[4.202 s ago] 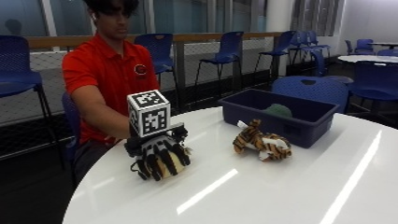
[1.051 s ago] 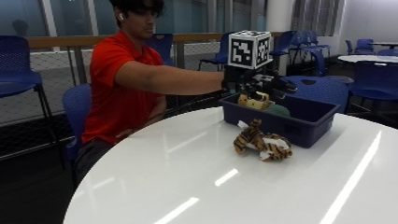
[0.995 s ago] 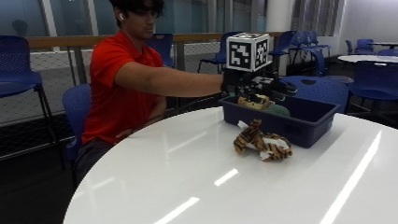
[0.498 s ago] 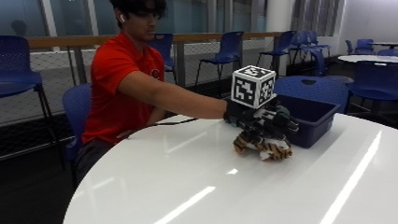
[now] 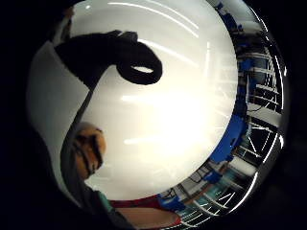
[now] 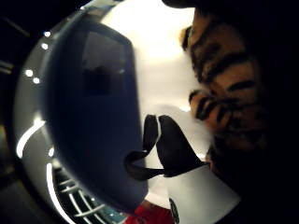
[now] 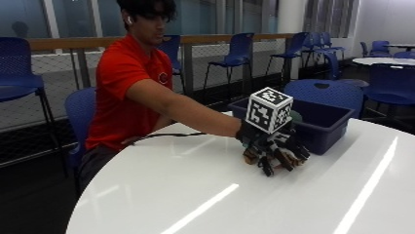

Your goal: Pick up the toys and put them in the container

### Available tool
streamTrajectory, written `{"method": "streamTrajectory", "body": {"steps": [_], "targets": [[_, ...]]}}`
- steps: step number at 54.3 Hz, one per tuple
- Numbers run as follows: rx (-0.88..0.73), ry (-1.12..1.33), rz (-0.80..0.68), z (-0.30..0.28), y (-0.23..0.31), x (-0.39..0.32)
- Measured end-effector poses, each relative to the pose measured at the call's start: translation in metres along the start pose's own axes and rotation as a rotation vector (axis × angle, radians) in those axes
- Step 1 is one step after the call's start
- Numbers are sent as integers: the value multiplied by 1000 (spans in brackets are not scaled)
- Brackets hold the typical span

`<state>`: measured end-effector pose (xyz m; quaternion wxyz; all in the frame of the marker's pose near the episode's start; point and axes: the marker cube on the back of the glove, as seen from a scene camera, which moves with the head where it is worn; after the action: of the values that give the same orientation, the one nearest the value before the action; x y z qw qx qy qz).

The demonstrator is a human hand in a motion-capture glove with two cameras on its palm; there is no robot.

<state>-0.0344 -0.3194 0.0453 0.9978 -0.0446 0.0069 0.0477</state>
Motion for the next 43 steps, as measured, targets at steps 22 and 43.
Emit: {"method": "streamTrajectory", "body": {"steps": [22,43], "targets": [[71,117,5,8,1,-1],[271,175,-47,3,1,-5]]}}
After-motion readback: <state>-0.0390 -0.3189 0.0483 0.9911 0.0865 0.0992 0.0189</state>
